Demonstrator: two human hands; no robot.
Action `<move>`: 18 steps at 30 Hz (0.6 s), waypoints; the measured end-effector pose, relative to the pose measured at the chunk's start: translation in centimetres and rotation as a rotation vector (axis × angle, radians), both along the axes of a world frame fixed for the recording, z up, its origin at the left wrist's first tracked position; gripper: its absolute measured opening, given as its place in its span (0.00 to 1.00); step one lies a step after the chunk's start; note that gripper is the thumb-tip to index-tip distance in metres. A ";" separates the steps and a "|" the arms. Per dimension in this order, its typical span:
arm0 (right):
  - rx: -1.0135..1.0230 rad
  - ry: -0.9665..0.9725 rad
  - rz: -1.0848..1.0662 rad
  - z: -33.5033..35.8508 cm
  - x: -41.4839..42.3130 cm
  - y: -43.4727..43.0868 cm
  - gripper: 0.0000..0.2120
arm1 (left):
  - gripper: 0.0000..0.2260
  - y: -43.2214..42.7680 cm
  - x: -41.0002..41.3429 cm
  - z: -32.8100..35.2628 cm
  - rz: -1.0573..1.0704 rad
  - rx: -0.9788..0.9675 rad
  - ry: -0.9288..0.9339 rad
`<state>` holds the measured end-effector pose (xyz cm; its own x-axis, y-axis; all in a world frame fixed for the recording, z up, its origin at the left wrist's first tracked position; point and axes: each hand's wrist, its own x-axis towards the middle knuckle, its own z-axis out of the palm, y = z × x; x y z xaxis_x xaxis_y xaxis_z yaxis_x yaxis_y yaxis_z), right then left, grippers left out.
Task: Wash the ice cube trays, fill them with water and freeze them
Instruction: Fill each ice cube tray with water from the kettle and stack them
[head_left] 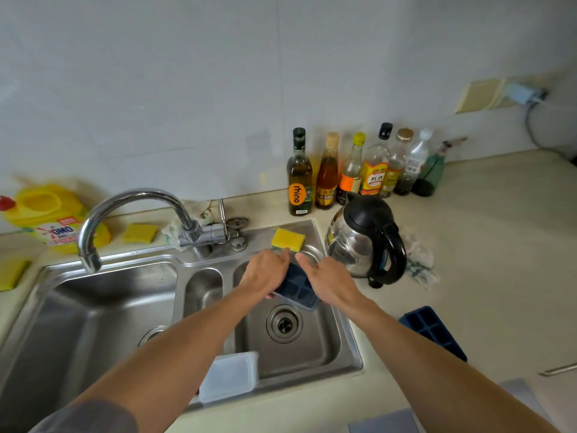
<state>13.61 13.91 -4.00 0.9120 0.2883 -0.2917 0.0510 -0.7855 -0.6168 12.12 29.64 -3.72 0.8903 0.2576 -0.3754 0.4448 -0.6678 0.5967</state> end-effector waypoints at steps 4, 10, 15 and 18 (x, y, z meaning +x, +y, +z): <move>-0.015 -0.033 -0.012 -0.1 -0.3 -0.2 0.31 | 0.15 -0.1 -0.1 0.2 -0.184 0.113 -0.017; 0.258 0.126 -0.141 0.5 -0.1 0.0 0.30 | 0.23 0.5 1.2 1.4 -0.128 0.135 -0.060; 0.203 0.105 -0.143 0.8 0.8 0.9 0.28 | 0.15 0.6 1.7 2.7 -0.274 0.301 -0.094; 0.178 0.124 -0.152 0.8 0.8 1.2 0.28 | 0.18 0.2 1.8 2.9 -0.395 0.450 -0.075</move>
<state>14.42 15.07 -3.22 0.9094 0.2073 -0.3605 -0.1438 -0.6567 -0.7403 13.89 29.86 -0.83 0.9709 0.0212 -0.2384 0.0796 -0.9681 0.2377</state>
